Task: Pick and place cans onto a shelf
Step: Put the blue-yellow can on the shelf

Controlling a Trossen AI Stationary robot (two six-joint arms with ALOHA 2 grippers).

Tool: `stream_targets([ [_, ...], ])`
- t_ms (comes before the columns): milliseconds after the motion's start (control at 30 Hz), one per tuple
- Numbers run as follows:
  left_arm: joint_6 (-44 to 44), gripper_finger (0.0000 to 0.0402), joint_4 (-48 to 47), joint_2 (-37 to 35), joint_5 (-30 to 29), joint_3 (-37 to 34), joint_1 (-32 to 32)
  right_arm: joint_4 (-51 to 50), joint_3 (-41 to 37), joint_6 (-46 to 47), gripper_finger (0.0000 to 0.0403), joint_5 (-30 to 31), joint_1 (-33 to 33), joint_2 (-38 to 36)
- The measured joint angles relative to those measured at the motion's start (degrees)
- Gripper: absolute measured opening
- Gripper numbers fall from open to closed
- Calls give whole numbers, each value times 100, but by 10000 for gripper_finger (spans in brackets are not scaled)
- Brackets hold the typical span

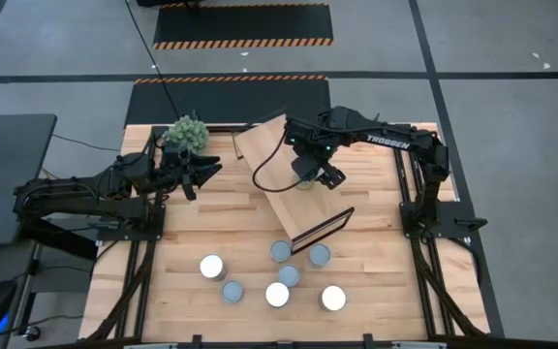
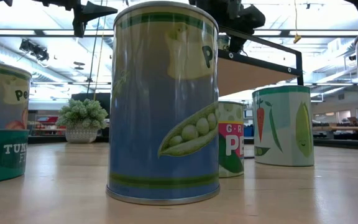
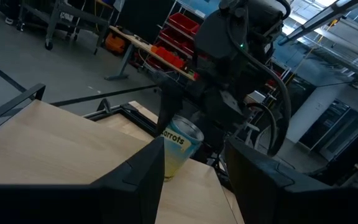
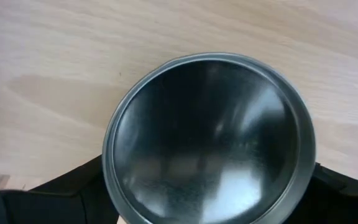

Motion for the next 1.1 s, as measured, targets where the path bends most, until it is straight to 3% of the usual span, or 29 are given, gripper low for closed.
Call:
stream_targets([
  [333, -13, 174, 1, 0, 51, -1, 0, 49, 0, 313, 340, -149, -1, 0],
  [767, -16, 174, 0, 0, 66, 0, 0, 117, 2, 87, 342, 266, -202, -2],
  [1100, -15, 174, -1, 0, 68, -1, 0, 217, 2, 382, 344, -74, -281, -2],
])
